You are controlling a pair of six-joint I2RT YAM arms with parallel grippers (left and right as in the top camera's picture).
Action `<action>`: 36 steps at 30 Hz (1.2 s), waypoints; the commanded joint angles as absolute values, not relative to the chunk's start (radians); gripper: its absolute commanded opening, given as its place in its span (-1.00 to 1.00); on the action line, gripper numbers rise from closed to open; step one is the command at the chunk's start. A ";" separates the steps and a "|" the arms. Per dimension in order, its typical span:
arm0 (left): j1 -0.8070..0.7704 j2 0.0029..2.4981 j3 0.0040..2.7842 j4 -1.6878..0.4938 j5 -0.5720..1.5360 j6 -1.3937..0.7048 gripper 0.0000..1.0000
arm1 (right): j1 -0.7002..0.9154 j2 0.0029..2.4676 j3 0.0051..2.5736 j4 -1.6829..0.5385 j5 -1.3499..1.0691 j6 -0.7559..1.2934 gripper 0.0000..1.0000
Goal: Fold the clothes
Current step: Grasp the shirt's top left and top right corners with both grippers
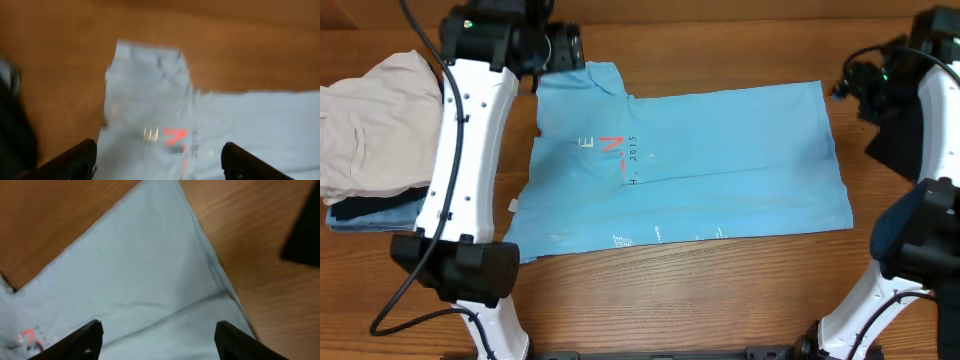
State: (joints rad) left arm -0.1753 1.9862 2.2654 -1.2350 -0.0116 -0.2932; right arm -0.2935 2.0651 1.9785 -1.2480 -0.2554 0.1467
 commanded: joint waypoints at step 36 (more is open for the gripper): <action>-0.035 2.643 2.273 -0.682 0.015 -0.028 -0.03 | -0.184 2.372 2.002 -0.661 -0.075 -0.031 0.57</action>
State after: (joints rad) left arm -0.0185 2.6091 2.2673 -0.6819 0.0513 -0.0952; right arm -0.1818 2.3779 1.9823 -0.6693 -0.0776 -0.0265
